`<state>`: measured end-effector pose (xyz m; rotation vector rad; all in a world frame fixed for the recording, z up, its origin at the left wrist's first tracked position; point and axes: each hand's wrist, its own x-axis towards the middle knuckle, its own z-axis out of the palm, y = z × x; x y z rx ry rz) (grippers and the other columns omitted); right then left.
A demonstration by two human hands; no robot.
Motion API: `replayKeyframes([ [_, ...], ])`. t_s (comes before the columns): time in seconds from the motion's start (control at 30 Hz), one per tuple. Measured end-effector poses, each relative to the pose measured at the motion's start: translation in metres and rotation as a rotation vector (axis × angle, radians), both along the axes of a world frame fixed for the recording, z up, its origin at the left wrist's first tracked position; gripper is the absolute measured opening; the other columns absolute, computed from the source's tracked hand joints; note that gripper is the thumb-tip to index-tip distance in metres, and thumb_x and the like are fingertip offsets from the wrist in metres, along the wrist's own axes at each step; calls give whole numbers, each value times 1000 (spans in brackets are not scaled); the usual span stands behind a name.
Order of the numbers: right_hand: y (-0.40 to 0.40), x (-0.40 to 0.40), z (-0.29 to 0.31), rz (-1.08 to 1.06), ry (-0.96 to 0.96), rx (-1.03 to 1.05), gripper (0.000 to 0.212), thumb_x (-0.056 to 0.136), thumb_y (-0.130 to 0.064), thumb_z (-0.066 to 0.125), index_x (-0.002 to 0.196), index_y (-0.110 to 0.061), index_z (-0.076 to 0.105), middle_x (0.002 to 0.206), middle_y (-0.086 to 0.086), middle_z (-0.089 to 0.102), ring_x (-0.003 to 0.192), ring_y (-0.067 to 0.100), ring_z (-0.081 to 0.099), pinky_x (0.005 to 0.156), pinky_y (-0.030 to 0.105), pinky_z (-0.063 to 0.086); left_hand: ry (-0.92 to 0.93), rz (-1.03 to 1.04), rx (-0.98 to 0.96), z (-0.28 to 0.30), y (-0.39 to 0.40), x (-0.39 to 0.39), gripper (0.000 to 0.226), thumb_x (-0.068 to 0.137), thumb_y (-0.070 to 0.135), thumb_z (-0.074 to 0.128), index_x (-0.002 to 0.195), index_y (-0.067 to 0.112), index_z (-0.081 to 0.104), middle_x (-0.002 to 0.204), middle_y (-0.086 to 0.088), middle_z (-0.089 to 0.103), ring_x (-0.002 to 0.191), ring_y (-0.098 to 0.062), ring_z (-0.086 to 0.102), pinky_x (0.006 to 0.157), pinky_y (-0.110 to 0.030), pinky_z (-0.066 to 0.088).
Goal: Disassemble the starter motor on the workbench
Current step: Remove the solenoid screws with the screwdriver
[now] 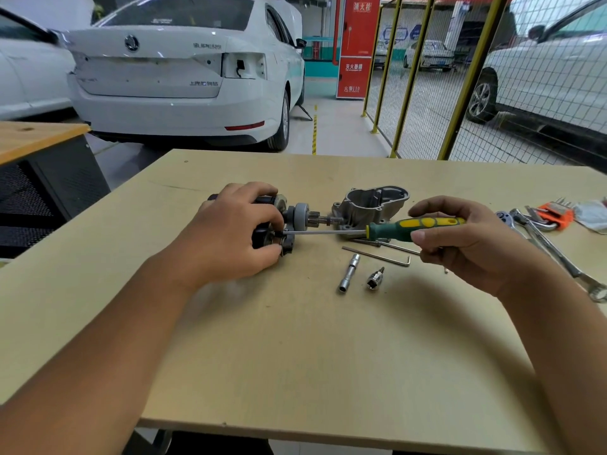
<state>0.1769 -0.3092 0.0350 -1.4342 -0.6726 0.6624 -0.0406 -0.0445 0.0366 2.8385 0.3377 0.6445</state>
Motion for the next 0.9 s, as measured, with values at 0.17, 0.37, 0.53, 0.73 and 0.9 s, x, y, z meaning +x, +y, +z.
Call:
replayKeyframes([
  [0.17,-1,-3,3,21,0,-73,41,68,-28,81,102,-7,72,89,18,69,52,16,46,46,27,40,-18,56,97,-4,-4,8,19,93,26,63,103,25,80,145,3,53,127,-26,45,97,-52,46],
  [0.37,-2,-1,2,-8,5,-55,34,73,-27,78,98,-5,70,86,23,66,50,18,44,44,26,39,-46,54,123,-6,-3,9,15,93,22,65,100,20,78,140,3,55,121,-26,48,92,-55,48],
  [0.53,-1,3,-3,-40,30,22,47,57,-5,88,101,-14,74,94,12,68,71,21,60,62,32,55,-49,58,139,-7,-2,10,16,97,28,65,102,23,79,142,6,53,121,-23,48,85,-44,51],
  [0.73,4,-2,-1,-65,67,-82,30,85,-40,71,100,-14,73,87,24,70,48,16,48,44,27,42,-51,67,148,-9,-1,11,17,98,30,64,102,23,79,144,7,52,121,-21,48,82,-41,50],
  [0.9,3,0,-4,-46,110,74,47,58,-1,83,102,-12,73,84,15,65,56,19,48,53,30,48,-83,64,124,-8,-3,10,10,93,27,71,97,21,78,139,6,56,120,-21,51,82,-39,50],
])
